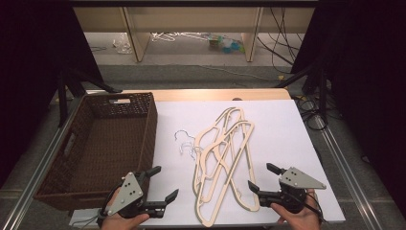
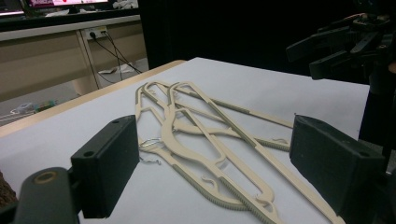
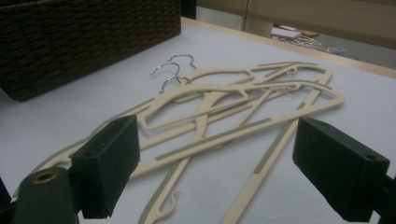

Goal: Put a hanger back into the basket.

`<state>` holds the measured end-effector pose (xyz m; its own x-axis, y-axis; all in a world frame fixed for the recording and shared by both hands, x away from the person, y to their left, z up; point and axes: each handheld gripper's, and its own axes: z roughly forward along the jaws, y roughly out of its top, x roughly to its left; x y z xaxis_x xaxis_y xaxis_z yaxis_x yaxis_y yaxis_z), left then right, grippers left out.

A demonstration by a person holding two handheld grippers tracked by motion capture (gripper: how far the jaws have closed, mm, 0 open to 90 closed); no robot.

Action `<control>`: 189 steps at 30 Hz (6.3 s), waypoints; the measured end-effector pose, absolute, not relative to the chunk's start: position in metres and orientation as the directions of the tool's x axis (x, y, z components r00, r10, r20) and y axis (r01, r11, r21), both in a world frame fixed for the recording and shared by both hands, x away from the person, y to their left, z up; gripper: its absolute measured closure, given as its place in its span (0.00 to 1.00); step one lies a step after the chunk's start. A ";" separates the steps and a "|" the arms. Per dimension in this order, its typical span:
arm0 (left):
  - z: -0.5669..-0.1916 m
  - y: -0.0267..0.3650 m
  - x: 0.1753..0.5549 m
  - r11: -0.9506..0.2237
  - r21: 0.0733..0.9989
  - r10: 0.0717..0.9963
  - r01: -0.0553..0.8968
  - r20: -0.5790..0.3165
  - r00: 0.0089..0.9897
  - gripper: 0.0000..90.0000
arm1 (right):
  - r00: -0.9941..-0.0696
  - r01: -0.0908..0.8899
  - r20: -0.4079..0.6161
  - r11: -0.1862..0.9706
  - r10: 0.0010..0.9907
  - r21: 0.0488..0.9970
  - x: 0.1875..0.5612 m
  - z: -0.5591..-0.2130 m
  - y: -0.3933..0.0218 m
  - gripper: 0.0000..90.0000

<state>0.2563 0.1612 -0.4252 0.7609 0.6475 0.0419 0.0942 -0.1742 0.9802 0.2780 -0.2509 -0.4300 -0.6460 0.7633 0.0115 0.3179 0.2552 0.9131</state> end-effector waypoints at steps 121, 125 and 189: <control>-0.427 0.152 0.254 -0.186 0.980 0.619 0.075 0.057 0.783 0.18 | -0.527 0.787 0.142 0.419 0.838 0.453 0.380 -0.465 -0.201 0.73; -0.427 0.152 0.254 -0.201 0.977 0.620 0.075 0.068 0.781 0.18 | -0.530 0.779 0.147 0.411 0.835 0.472 0.380 -0.466 -0.203 0.75; -0.428 0.151 0.253 -0.202 0.976 0.616 0.087 0.057 0.786 0.18 | -0.755 0.604 0.048 0.666 0.654 0.438 0.318 -0.466 -0.173 0.79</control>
<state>0.2532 0.1512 -0.4277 0.7860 0.6156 0.0569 0.0873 -0.2016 0.9756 0.3180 -0.1730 -0.4665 -0.7553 0.6536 0.0480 0.6040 0.6658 0.4382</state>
